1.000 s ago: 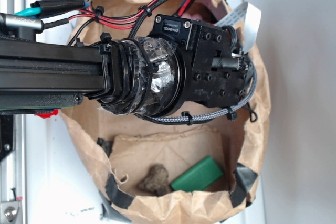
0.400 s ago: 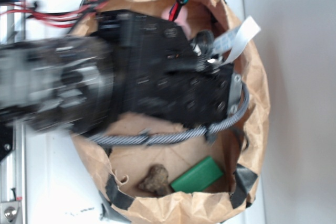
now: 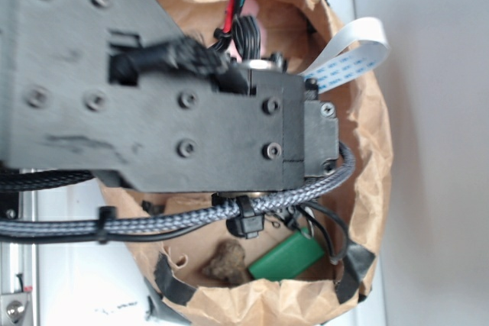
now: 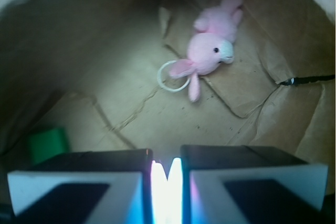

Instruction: Grab the pink bunny.

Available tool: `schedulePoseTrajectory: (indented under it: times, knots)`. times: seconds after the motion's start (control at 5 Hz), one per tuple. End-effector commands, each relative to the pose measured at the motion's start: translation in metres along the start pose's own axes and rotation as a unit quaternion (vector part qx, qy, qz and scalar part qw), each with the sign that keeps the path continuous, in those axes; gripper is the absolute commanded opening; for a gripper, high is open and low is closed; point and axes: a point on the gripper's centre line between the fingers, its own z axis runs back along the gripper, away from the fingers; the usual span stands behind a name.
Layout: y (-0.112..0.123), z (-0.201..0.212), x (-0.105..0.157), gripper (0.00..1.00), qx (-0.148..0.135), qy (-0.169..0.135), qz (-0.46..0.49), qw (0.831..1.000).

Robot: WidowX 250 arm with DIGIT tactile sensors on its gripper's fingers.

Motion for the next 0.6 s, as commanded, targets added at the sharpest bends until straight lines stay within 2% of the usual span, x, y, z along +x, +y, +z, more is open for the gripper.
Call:
schedulePoseTrajectory:
  times: [0.0,0.2,0.4]
  knots:
    - [0.027,0.014,0.031,1.00,-0.008,-0.021,0.009,1.000]
    - [0.036,-0.002,0.036,1.00,-0.004,-0.034,0.023,0.999]
    - [0.040,-0.030,0.043,1.00,0.018,-0.053,0.056,0.997]
